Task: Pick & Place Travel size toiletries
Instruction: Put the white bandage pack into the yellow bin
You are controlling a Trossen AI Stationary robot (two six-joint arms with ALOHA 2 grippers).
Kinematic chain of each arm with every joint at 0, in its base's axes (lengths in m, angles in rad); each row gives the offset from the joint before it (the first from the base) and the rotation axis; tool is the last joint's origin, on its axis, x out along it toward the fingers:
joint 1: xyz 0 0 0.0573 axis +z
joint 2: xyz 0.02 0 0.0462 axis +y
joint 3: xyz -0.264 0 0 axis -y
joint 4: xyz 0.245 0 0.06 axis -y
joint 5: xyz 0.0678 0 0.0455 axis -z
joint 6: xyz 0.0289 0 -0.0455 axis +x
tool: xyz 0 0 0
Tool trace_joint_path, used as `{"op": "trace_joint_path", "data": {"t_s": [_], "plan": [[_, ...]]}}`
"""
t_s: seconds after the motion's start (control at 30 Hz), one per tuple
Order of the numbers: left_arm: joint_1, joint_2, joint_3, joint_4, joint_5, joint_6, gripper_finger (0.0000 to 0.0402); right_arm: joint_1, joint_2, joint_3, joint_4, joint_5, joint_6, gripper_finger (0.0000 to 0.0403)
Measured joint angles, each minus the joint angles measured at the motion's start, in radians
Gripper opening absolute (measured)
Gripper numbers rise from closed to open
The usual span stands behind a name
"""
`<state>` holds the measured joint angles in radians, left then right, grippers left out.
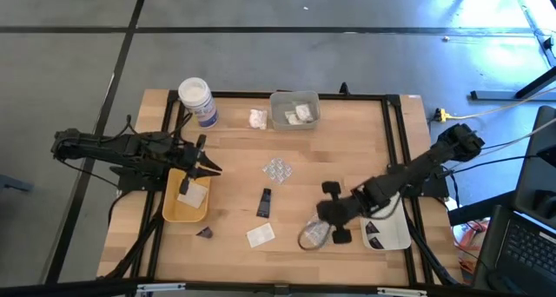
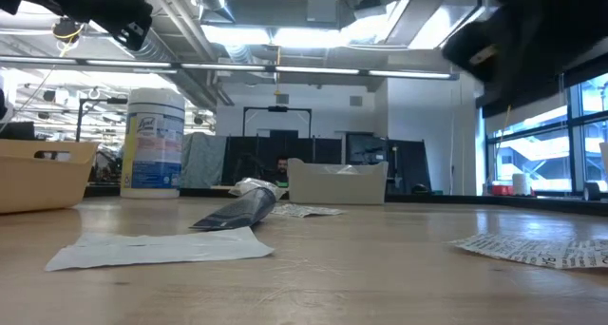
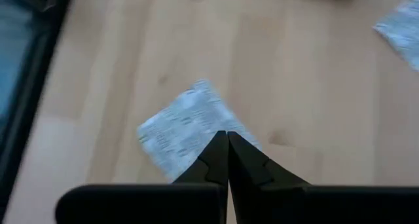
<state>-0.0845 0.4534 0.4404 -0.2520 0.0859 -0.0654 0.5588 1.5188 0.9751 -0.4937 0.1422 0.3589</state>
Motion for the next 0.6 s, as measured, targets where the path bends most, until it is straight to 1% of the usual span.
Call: {"op": "trace_joint_path", "data": {"t_s": [0.07, 0.17, 0.23, 0.3, 0.47, 0.6], "plan": [[0.0, 0.0, 0.0, 0.0, -0.009, 0.0, 0.0056, 0.049, 0.0, -0.001, 0.0, 0.018, -0.007, 0.0005], [0.0, 0.0, 0.0, 0.0, -0.031, 0.0, 0.0056, 0.125, 0.006, -0.001, 0.012, 0.044, -0.097, 0.0006], [0.0, 0.0, 0.0, 0.0, -0.05, 0.0, 0.0054, 0.172, 0.025, -0.001, 0.04, 0.078, -0.148, 0.0004], [0.0, 0.0, 0.0, 0.001, -0.066, 0.0, 0.0053, 0.202, 0.049, 0.005, 0.06, 0.122, -0.155, 0.0003], [0.0, 0.003, 0.0, 0.02, -0.096, 0.0, 0.0053, 0.206, 0.175, 0.074, 0.015, 0.143, -0.192, 0.0002], [0.0, 0.003, 0.0, 0.024, -0.13, 0.0, 0.0056, 0.194, 0.285, 0.195, -0.126, 0.15, -0.212, 0.0007]]}}
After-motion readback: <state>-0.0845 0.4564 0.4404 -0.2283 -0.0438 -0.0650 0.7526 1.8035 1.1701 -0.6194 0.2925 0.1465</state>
